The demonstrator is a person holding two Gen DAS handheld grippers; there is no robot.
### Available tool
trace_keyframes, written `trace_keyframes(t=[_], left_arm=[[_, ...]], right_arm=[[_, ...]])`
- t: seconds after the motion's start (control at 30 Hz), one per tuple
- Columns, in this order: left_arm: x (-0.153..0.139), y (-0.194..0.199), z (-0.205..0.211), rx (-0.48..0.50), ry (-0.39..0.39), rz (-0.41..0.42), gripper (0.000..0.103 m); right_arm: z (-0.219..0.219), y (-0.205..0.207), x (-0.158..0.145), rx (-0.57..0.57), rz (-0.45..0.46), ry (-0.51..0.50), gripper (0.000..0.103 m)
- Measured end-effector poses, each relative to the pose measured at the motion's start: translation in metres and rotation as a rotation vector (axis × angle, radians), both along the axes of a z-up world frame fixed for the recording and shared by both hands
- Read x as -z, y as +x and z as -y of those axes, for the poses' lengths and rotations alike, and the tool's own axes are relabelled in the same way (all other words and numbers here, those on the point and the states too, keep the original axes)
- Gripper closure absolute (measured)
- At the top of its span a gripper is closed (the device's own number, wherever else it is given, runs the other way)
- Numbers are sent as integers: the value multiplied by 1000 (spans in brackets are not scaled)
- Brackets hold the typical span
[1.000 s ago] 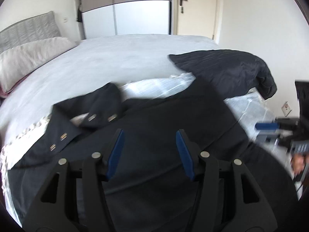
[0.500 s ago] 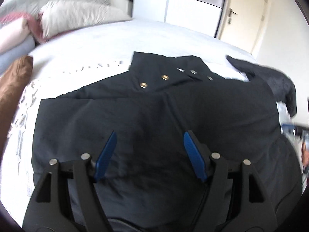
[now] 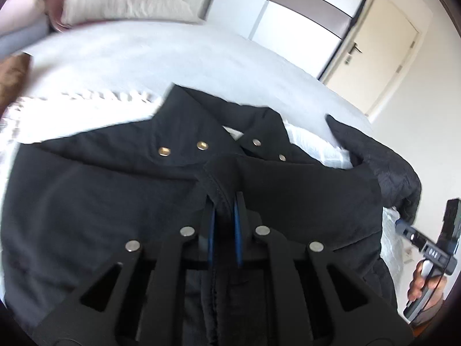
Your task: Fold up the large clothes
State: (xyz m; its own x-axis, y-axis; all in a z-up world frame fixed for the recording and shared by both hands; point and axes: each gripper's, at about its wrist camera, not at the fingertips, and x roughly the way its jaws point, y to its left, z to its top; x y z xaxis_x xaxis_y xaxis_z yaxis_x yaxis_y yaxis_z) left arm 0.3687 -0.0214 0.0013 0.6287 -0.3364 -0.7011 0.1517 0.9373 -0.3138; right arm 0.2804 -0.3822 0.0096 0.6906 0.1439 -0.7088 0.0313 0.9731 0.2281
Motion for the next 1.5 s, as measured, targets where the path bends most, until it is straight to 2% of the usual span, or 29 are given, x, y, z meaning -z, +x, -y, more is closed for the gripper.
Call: trace_keyframes(t=[0.03,0.07,0.1,0.13,0.17,0.23,0.3,0.37,0.43,0.5,0.57,0.63,0.7,0.73,0.8,0.87,0.93,1.03,1.13,1.33,1.5], left_arm=[[1,-3,3,-27,77,-4,87],[9,-1,10,-48,193,-26,80],[22,4,17,-54,305,-59,80],[34,9,21,-50,385,-96,80],[40,10,23,-48,432,-114,78],[29,0,16,-76,393,-33,76],[12,-13,13,-70,314,74,71],[5,-18,19,13,223,126,62],[14,-14,32,105,189,95,59],[41,-4,43,130,234,19,59],[58,-2,41,133,209,32,56],[59,-4,38,133,177,44,56],[58,-3,38,131,181,34,54],[55,-7,37,127,185,24,48],[43,-21,31,138,165,8,43],[26,-38,20,154,140,4,31],[7,-59,4,166,117,8,27],[-21,-92,-22,149,89,-4,22],[-46,-128,-49,110,58,-7,19],[-81,-198,-95,62,68,-29,15],[-84,-256,-128,50,85,-32,14]], right_arm=[[-1,6,-4,10,19,-24,41],[-2,14,-6,20,32,-46,41],[-2,23,-7,33,41,-54,42],[-2,32,-6,48,50,-50,44],[-4,42,-5,57,57,-45,46],[-10,56,0,62,63,-73,63],[-18,70,8,60,58,-124,69],[-25,80,19,46,41,-156,69],[-31,88,30,42,27,-205,69],[-32,100,41,52,7,-248,69],[-27,113,54,62,-25,-289,70],[-19,130,71,77,-107,-305,70],[-18,134,69,95,-126,-296,70],[-20,133,66,104,-128,-303,67],[-21,119,51,105,-123,-257,66],[-19,98,33,74,-112,-180,58],[-16,68,11,45,-88,-134,45],[-11,11,-28,20,-48,-125,32],[-10,-41,-61,0,-22,-120,24],[-21,-142,-109,-62,-2,-171,16],[-26,-213,-114,-129,18,-143,13]])
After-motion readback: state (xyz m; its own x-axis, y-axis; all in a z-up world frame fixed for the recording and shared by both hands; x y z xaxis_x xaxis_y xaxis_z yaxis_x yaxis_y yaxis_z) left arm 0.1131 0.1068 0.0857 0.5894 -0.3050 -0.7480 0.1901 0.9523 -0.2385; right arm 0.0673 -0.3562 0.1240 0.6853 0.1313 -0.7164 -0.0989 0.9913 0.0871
